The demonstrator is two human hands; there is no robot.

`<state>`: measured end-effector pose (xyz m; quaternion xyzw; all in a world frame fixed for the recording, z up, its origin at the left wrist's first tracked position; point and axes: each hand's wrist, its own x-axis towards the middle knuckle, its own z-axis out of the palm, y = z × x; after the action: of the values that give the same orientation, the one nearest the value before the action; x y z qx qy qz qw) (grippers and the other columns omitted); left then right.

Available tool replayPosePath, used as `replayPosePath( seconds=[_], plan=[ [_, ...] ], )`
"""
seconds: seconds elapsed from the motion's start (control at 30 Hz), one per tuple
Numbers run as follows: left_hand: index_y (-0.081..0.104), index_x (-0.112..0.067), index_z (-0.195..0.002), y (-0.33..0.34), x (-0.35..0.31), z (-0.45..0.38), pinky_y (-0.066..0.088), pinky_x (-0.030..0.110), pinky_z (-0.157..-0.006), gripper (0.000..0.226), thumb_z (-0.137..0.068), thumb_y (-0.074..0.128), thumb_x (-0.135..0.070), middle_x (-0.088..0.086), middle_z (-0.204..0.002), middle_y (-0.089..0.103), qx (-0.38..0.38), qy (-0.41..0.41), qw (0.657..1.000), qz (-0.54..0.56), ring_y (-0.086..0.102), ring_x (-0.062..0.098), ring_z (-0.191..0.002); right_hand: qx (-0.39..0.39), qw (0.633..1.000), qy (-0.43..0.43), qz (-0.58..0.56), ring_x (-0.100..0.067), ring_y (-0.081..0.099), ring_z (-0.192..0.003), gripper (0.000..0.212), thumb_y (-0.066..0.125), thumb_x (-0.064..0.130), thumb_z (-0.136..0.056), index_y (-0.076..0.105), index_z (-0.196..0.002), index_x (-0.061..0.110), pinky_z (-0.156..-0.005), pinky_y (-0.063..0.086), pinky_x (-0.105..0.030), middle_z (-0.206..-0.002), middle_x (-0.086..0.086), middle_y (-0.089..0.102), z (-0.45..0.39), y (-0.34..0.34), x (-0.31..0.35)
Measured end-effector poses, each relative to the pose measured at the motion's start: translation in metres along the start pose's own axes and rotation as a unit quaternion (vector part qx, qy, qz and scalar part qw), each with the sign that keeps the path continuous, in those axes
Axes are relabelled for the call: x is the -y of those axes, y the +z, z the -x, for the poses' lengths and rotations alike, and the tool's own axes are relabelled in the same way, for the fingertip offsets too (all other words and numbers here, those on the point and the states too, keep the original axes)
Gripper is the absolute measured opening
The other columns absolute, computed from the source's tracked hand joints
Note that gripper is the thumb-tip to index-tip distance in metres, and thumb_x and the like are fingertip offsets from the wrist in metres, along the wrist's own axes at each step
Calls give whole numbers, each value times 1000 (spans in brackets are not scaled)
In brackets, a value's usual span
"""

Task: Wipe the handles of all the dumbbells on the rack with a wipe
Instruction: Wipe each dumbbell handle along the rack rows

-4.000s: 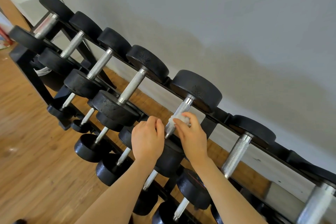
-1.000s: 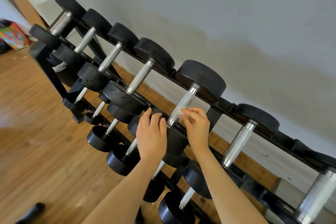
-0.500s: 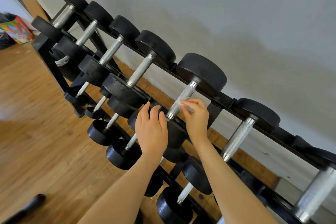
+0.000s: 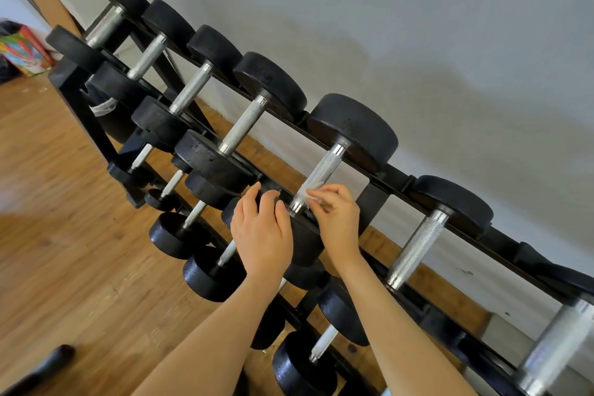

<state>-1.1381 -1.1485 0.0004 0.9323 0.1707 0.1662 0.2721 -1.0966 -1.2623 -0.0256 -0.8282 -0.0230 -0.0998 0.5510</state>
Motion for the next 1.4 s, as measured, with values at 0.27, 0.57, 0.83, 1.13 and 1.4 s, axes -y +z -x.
replayPosePath(
  seconds=[0.27, 0.57, 0.83, 1.13, 1.4],
  plan=[
    [65, -18, -117, 1, 0, 1, 29, 43, -110, 47, -99, 26, -40, 4, -141, 52, -5, -1, 1000, 6, 42, 24, -132, 1, 998, 49, -50, -3, 59, -95, 21, 71, 5, -82, 73, -102, 13, -79, 53, -18, -106, 2, 55, 1, -1, 4],
    [65, -18, -116, 0, -1, 1, 30, 44, -109, 46, -98, 28, -38, 4, -140, 53, -12, 1, 1000, 17, 43, 23, -132, 21, 1000, 16, 2, -10, 59, -97, 23, 71, 9, -84, 72, -106, 14, -81, 54, -20, -103, 11, 51, -2, -3, 8],
    [57, -21, -132, -7, -1, 0, 28, 44, -112, 50, -99, 26, -41, 4, -146, 48, 26, 0, 1000, 18, 38, 24, -137, 66, 990, -64, 108, -9, 55, -98, 22, 64, 14, -90, 70, -111, 13, -81, 51, -18, -106, 6, 50, -22, -18, 21],
    [43, -21, -146, -19, 10, 2, 19, 30, -113, 47, -101, 46, -34, 1, -153, 37, 74, -17, 995, 71, 28, 16, -142, 161, 916, -162, 330, -17, 45, -106, 22, 58, 18, -94, 68, -112, 9, -82, 38, -18, -108, -5, 55, -45, -15, 39],
    [47, -20, -143, -15, 14, 3, 26, 39, -113, 51, -98, 39, -41, 3, -148, 43, 57, -3, 995, 77, 34, 20, -139, 217, 924, -131, 285, -14, 48, -97, 18, 58, 20, -94, 67, -106, 10, -83, 48, -28, -101, -2, 50, -36, -13, 40]
  ],
)
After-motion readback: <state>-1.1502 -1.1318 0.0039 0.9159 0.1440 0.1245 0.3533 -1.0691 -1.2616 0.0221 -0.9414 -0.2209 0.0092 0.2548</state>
